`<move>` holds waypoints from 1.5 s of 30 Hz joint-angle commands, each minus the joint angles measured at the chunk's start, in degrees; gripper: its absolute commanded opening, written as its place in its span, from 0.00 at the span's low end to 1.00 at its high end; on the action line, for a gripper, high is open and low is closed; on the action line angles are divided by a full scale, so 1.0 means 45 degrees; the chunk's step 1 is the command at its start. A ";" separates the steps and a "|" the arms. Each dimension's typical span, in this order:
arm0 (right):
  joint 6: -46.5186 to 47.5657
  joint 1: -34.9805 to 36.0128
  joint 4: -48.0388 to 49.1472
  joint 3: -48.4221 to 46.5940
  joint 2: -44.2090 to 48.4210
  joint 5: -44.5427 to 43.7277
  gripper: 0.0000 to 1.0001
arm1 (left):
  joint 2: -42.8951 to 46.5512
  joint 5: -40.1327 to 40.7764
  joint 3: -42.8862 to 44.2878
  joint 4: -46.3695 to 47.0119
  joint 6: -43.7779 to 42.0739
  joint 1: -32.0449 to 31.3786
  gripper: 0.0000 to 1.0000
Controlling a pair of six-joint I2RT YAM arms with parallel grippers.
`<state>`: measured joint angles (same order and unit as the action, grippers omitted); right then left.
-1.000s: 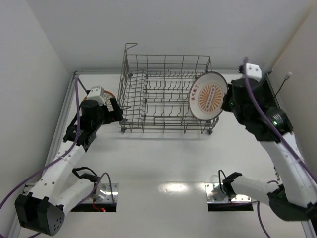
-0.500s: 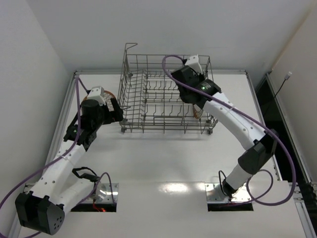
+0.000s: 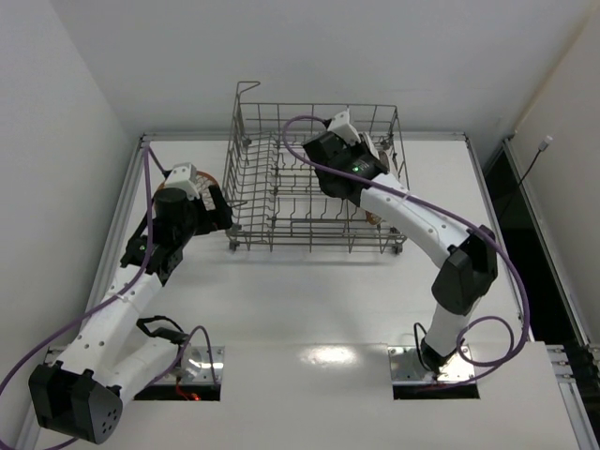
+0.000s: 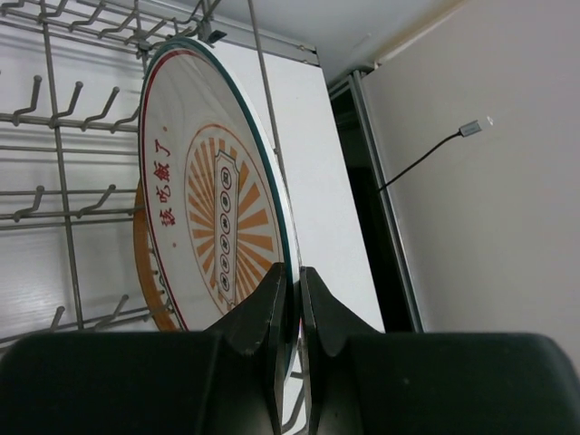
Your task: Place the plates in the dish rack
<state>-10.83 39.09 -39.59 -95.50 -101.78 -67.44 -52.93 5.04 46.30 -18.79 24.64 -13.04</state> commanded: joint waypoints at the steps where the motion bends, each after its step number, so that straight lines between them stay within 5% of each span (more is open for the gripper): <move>1: 0.0219 -0.0170 0.1023 0.0206 -0.0020 -0.0484 0.00 | 0.0121 0.0324 -0.0036 0.0288 0.0051 0.0046 1.00; 21: -0.3062 -0.0912 -0.0303 0.1886 -0.0743 0.4299 0.00 | 0.0238 0.0462 -0.0036 0.0288 0.0051 0.0046 1.00; 23: -0.3178 -0.1029 -0.0303 0.2180 -0.0470 0.4633 0.08 | 0.0238 0.0462 -0.0036 0.0288 0.0051 0.0046 1.00; 25: -0.3335 -0.1031 -0.0303 0.2549 -0.0276 0.4752 0.45 | 0.0238 0.0580 -0.0036 0.0172 0.0051 0.0046 1.00; 32: -0.3803 -0.1382 -0.0750 0.2321 0.1112 0.5067 0.82 | 0.0238 0.0697 -0.0036 0.0171 0.0051 0.0046 1.00; 40: -0.3941 -0.1518 -0.1709 0.1047 0.3454 0.2098 0.93 | 0.0355 0.3290 0.0199 -0.0590 0.0889 0.0046 1.00; 45: -0.3687 -0.1519 -0.1554 0.1377 0.5287 0.3126 0.94 | 0.0355 0.4914 -0.0075 -0.1096 0.2602 0.0512 1.00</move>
<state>-27.42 32.18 -46.00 -88.99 -82.26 -53.56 -52.60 19.84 46.30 -22.37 29.63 -12.67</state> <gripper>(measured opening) 0.938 1.000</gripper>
